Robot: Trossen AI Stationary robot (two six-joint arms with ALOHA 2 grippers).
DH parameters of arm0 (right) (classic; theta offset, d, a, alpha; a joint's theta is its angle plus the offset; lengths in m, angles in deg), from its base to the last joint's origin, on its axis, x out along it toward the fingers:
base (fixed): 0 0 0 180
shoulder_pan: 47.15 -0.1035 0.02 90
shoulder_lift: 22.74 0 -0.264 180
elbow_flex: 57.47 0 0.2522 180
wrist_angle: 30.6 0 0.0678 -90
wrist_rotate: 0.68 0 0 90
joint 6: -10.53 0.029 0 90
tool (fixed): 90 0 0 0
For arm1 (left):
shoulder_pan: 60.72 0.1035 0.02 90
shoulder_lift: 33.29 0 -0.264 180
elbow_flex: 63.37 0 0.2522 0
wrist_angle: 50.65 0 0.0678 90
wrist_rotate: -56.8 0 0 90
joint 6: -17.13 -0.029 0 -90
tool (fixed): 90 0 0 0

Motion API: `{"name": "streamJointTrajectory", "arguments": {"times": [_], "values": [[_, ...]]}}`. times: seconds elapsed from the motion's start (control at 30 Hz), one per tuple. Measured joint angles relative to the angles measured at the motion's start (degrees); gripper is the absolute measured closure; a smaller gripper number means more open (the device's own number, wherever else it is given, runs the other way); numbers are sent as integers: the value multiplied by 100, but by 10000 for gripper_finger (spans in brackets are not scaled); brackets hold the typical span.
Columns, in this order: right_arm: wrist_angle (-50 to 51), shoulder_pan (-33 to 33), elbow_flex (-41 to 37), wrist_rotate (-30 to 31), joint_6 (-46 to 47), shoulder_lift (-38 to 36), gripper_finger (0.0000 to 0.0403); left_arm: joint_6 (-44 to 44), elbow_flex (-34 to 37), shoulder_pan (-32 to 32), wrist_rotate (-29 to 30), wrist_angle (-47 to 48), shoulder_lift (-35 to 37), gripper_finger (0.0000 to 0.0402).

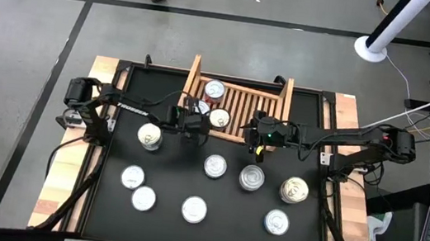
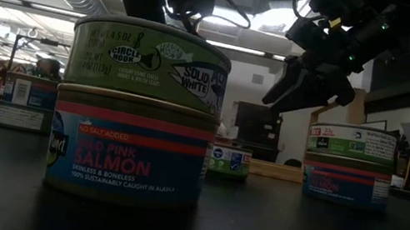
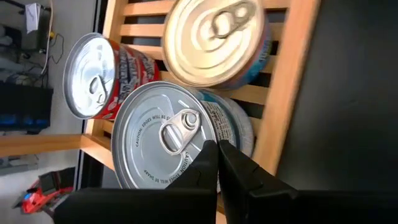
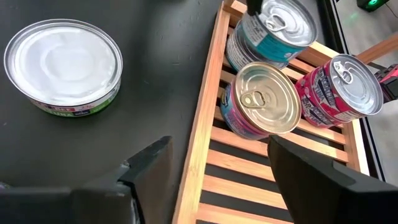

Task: Stack canned seafood by type on shelf
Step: Stack the light blue tuna can on top of the other light blue tuna can on the shelf

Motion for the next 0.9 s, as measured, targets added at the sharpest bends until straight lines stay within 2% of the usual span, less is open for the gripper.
{"name": "streamJointTrajectory", "arguments": {"times": [0.13,0.4,0.9], "values": [[-1,0,0,0,1,0,141,-70,0,79,-252,-17,0,401],[-1,0,0,0,-1,0,141,-135,0,82,-349,3,0,401],[-1,1,0,0,0,0,141,-237,136,117,-344,-45,7,364]]}}
